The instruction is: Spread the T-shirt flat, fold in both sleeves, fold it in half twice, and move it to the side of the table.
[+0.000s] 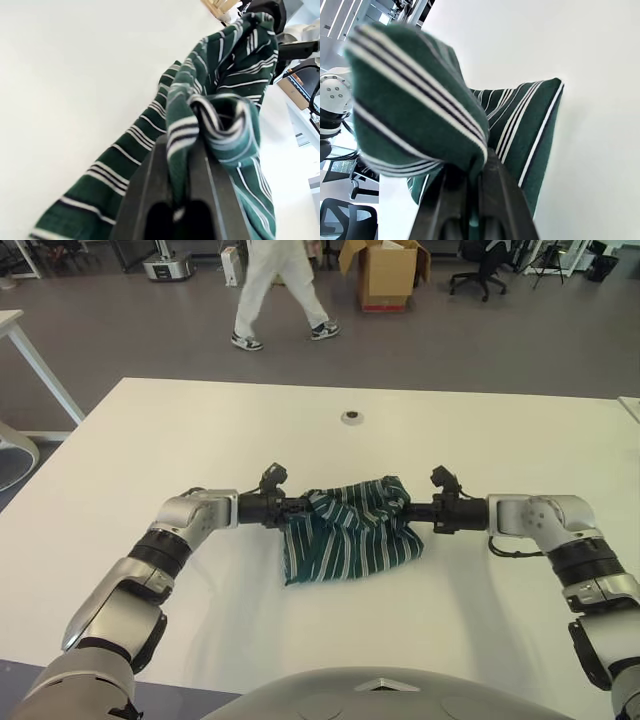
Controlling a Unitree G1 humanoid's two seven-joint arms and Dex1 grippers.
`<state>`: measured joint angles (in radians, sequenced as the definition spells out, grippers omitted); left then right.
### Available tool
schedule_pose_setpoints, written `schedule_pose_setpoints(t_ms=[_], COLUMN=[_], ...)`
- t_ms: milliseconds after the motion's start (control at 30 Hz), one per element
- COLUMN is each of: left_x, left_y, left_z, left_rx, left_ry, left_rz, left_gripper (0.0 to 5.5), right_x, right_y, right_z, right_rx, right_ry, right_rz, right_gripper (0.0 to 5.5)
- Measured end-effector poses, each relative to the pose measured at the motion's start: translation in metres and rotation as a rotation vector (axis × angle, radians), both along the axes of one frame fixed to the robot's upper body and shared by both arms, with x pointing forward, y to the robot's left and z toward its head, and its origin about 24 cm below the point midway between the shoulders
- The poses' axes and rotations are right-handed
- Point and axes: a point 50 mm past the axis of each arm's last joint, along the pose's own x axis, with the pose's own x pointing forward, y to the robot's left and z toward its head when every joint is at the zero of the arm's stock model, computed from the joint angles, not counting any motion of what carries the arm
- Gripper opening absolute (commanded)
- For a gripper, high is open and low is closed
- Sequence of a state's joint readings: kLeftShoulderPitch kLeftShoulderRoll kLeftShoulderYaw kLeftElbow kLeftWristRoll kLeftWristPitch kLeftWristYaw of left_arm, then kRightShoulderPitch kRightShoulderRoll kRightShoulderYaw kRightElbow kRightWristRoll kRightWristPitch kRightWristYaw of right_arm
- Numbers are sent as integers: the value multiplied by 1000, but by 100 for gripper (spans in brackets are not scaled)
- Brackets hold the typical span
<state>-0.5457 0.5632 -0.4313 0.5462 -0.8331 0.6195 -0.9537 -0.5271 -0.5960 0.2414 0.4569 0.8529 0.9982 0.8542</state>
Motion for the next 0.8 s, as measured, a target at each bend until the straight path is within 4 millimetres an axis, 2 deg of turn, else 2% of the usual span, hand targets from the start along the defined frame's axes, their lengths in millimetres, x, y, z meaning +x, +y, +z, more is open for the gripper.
schedule_pose_setpoints(t_ms=[100, 133, 200, 233, 333, 500, 567, 700, 800], left_x=[0, 0, -2, -2, -1, 2, 3, 4, 3], left_y=[12, 15, 13, 13, 13, 19, 27, 54, 52], left_z=[-9, -11, -15, -15, -16, -13, -10, 13, 49], left_rx=[47, 66, 67, 63, 12, -27, -40, -27, -161], left_ry=[51, 70, 106, 116, 156, 172, 173, 35, -107], left_rz=[54, 58, 59, 65, 110, 176, 224, 279, 211], left_gripper=[0, 0, 0, 27, 87, 173, 173, 173, 173], right_x=[16, 21, 31, 34, 38, 58, 61, 67, 66], right_y=[11, 12, 10, 7, 3, 6, 2, -10, -23], right_z=[-9, -10, -13, -14, -14, 12, 14, 30, 44], right_rx=[-36, -38, -66, -73, 0, 152, 162, 174, 193], right_ry=[50, 61, 68, 74, 117, 63, 40, -51, -122], right_rz=[-44, -72, -145, -176, -252, -354, -401, -456, -478], right_gripper=[0, 37, 72, 81, 152, 251, 251, 251, 251])
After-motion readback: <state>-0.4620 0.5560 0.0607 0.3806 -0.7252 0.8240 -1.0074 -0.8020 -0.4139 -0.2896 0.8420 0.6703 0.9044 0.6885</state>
